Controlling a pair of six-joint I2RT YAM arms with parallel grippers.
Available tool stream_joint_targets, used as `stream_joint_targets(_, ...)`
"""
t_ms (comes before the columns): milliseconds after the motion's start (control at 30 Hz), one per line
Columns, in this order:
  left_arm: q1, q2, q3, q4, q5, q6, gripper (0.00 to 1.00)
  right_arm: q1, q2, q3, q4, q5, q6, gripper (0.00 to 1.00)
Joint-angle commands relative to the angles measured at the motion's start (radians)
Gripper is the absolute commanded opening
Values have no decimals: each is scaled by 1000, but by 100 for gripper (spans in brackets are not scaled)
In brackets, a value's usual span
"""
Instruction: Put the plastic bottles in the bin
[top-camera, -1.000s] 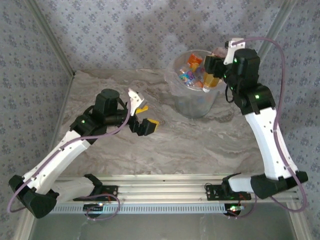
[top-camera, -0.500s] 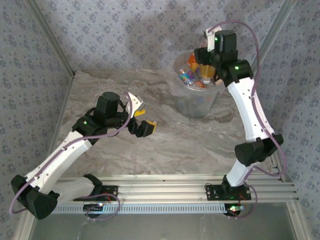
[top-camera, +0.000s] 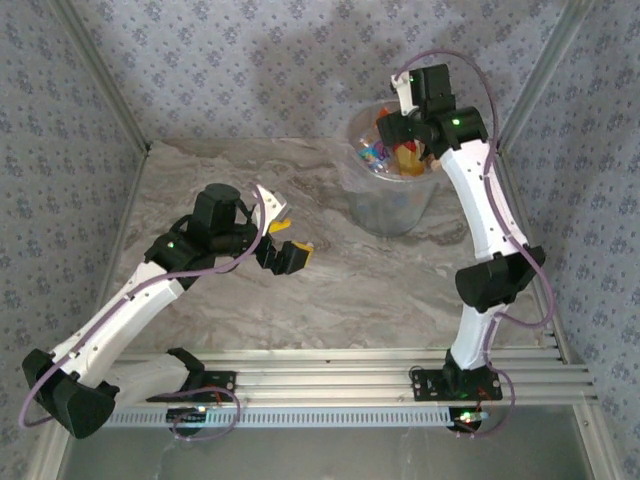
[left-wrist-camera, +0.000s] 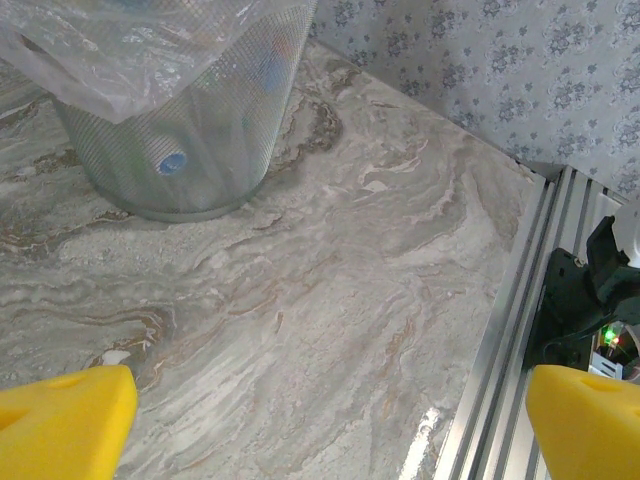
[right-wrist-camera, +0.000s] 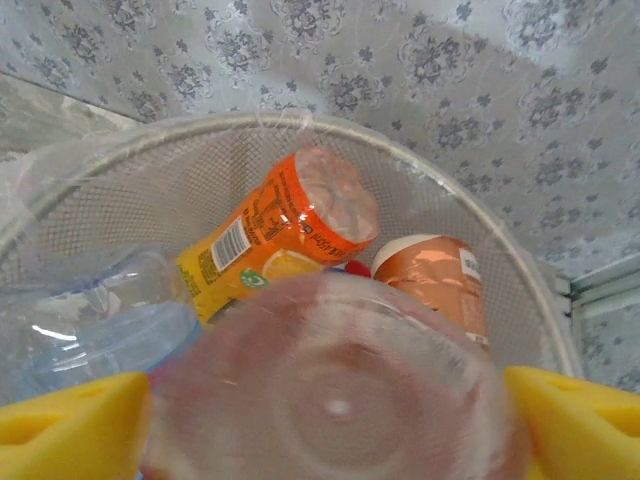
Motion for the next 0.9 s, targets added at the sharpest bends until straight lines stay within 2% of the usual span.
stream_joint_targets(0, 5, 2, 9, -6, 9, 18, 100, 8, 8, 54, -45, 0, 4, 96)
stream_joint_targets(100, 5, 6, 9, -6, 10, 16, 100, 6, 7, 64, -44, 0, 30, 97)
stream_joint_targets(200, 5, 10, 11, -8, 12, 15, 100, 5, -3, 65, -28, -1, 66, 91)
stream_joint_targets(533, 6, 11, 11, -10, 12, 16, 100, -17, -18, 11, 17, -121, 154, 60)
stream_joint_targets(667, 7, 10, 10, -10, 6, 15, 100, -27, -15, -61, 50, -130, 178, 53)
stream_joint_targets(800, 11, 3, 7, -5, -16, 8, 100, -35, 1, -98, 71, -143, 199, 52)
stream_joint_targets(867, 21, 2, 8, -9, -38, 10, 100, -32, 20, -90, 59, -110, 201, 52)
